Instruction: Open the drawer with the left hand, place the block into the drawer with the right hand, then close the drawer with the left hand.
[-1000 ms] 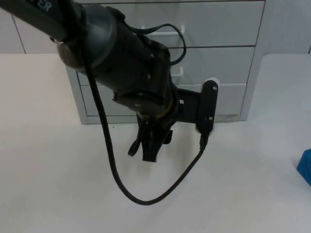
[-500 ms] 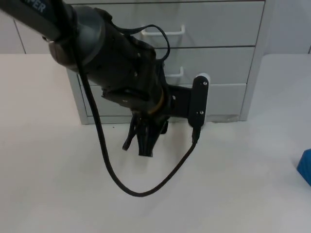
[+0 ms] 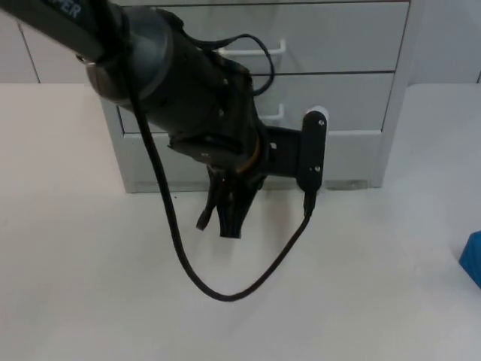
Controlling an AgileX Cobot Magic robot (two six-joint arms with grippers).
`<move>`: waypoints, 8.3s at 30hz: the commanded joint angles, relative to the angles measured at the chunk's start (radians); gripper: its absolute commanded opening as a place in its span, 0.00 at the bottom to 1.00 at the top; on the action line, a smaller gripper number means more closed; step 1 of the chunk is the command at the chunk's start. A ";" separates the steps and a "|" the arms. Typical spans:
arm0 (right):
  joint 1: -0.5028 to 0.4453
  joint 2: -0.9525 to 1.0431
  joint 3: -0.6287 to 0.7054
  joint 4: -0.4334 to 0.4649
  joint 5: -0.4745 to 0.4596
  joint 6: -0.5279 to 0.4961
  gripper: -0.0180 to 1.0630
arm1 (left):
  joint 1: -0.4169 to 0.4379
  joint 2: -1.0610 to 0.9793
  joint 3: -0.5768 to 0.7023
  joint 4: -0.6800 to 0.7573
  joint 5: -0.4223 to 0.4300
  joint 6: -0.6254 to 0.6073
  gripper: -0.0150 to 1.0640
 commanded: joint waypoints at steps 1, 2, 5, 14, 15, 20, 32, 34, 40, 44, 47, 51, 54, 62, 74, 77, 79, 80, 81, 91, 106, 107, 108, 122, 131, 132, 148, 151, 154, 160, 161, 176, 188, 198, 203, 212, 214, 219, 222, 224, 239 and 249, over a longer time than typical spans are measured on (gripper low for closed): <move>-0.006 -0.004 -0.004 -0.003 -0.008 0.004 0.99 | -0.036 0.030 0.025 -0.064 0.035 0.018 0.01; -0.006 -0.004 -0.004 -0.003 -0.008 0.004 0.99 | -0.052 0.029 0.025 -0.088 0.068 0.022 0.01; -0.006 -0.004 -0.004 -0.003 -0.008 0.004 0.99 | -0.081 0.019 0.025 -0.183 0.102 0.052 0.01; -0.006 -0.004 -0.004 -0.003 -0.008 0.004 0.99 | -0.179 -0.070 0.079 -0.460 0.156 0.209 0.01; -0.006 -0.004 -0.004 -0.003 -0.005 0.004 0.99 | -0.190 -0.086 0.100 -0.461 0.158 0.209 0.01; -0.006 -0.004 -0.004 -0.003 -0.004 0.004 0.99 | -0.229 -0.127 0.163 -0.504 0.171 0.204 0.01; -0.006 -0.004 -0.004 -0.003 -0.001 0.004 0.99 | -0.305 -0.131 0.215 -0.579 0.178 0.206 0.01; -0.006 -0.004 -0.004 -0.003 -0.001 0.004 0.99 | -0.305 -0.131 0.215 -0.593 0.177 0.208 0.01; -0.006 -0.004 -0.004 -0.003 -0.001 0.004 0.99 | -0.305 -0.131 0.215 -0.631 0.186 0.284 0.01; -0.006 -0.004 -0.004 -0.003 -0.001 0.004 0.99 | -0.305 -0.131 0.215 -0.633 0.187 0.289 0.01; -0.006 -0.004 -0.004 -0.003 -0.001 0.004 0.99 | -0.305 -0.131 0.215 -0.633 0.187 0.289 0.01; -0.006 -0.004 -0.004 -0.001 -0.002 0.004 0.99 | -0.305 -0.131 0.215 -0.631 0.187 0.288 0.05; -0.006 -0.004 -0.004 0.001 -0.002 0.004 0.99 | -0.305 -0.131 0.215 -0.631 0.187 0.288 0.16; -0.006 -0.004 -0.004 0.001 -0.002 0.004 0.99 | -0.305 -0.153 0.215 -0.633 0.192 0.280 0.63; -0.006 -0.004 -0.004 0.001 -0.002 0.004 0.99 | -0.305 -0.298 0.215 -0.641 0.296 0.280 0.63; -0.006 -0.004 -0.004 0.001 -0.002 0.004 0.99 | -0.305 -0.347 0.215 -0.668 0.305 0.280 0.63; -0.006 -0.004 -0.004 0.001 -0.002 0.004 0.99 | -0.305 -0.403 0.215 -0.705 0.301 0.280 0.63; -0.006 -0.004 -0.004 0.001 -0.002 0.004 0.99 | -0.305 -0.442 0.215 -0.731 0.295 0.280 0.63; -0.006 -0.004 -0.004 0.001 -0.002 0.004 0.99 | -0.305 -0.442 0.215 -0.731 0.295 0.280 0.63; -0.006 -0.004 -0.004 0.001 -0.002 0.004 0.99 | -0.303 -0.583 0.215 -0.843 0.292 0.284 0.63; -0.006 -0.004 -0.004 0.001 0.010 0.004 0.99 | -0.022 -0.641 0.215 -1.084 0.298 0.354 0.63; -0.006 -0.004 -0.004 0.001 0.010 0.004 0.99 | 0.029 -0.650 0.215 -1.129 0.303 0.377 0.63; -0.006 -0.004 -0.004 0.001 0.010 0.004 0.99 | 0.072 -0.664 0.215 -1.183 0.311 0.400 0.63; -0.006 -0.004 -0.004 0.001 0.010 0.004 0.99 | 0.573 -0.835 0.215 -1.484 0.495 0.403 0.63; -0.006 -0.004 -0.004 0.001 0.010 0.004 0.99 | 0.738 -0.998 0.332 -1.475 0.505 0.385 0.63; -0.006 -0.004 -0.004 0.003 0.010 0.004 0.99 | 0.756 -1.019 0.355 -1.475 0.505 0.385 0.63; -0.006 -0.004 -0.004 0.005 0.035 0.015 0.99 | 0.831 -1.220 0.614 -1.449 0.479 0.380 0.63; -0.006 -0.004 -0.004 0.005 0.047 0.015 0.99 | 0.831 -1.229 0.622 -1.449 0.466 0.380 0.63; -0.006 -0.002 -0.004 0.000 0.060 0.015 0.99 | 0.831 -1.236 0.622 -1.445 0.456 0.380 0.63; -0.002 0.035 -0.005 0.001 0.084 -0.003 0.99 | 0.831 -1.236 0.622 -1.444 0.456 0.380 0.63; -0.002 0.035 -0.005 0.001 0.084 -0.003 0.99 | 0.831 -1.236 0.622 -1.444 0.456 0.380 0.63; 0.075 0.417 -0.178 0.020 0.132 -0.026 0.99 | 0.831 -1.236 0.622 -1.445 0.454 0.385 0.99; 0.266 0.687 -0.226 -0.220 -0.001 0.248 0.99 | 0.831 -1.236 0.622 -1.438 0.448 0.387 0.99; 0.264 0.873 -0.226 -0.212 -0.173 0.255 0.99 | 0.831 -1.236 0.622 -1.438 0.446 0.387 0.99; 0.264 0.934 -0.226 -0.212 -0.233 0.255 0.99 | 0.831 -1.236 0.622 -1.438 0.444 0.387 0.99; 0.264 1.019 -0.226 -0.238 -0.253 0.263 0.91 | 0.831 -1.236 0.622 -1.436 0.442 0.387 0.99; 0.264 1.027 -0.226 -0.238 -0.255 0.263 0.89 | 0.831 -1.236 0.622 -1.437 0.440 0.387 0.99; 0.264 1.043 -0.226 -0.238 -0.262 0.275 0.79 | 0.831 -1.236 0.622 -1.437 0.438 0.387 0.99; 0.264 1.043 -0.226 -0.238 -0.262 0.277 0.56 | 0.831 -1.236 0.622 -1.437 0.438 0.387 0.99; 0.264 1.043 -0.226 -0.238 -0.262 0.277 0.48 | 0.831 -1.236 0.622 -1.437 0.438 0.387 0.99; 0.264 0.854 -0.226 -0.235 -0.172 0.281 0.02 | 0.831 -1.236 0.622 -1.437 0.429 0.387 0.99; 0.264 0.593 -0.226 -0.228 -0.133 0.303 0.02 | 0.831 -1.236 0.622 -1.434 0.425 0.387 0.99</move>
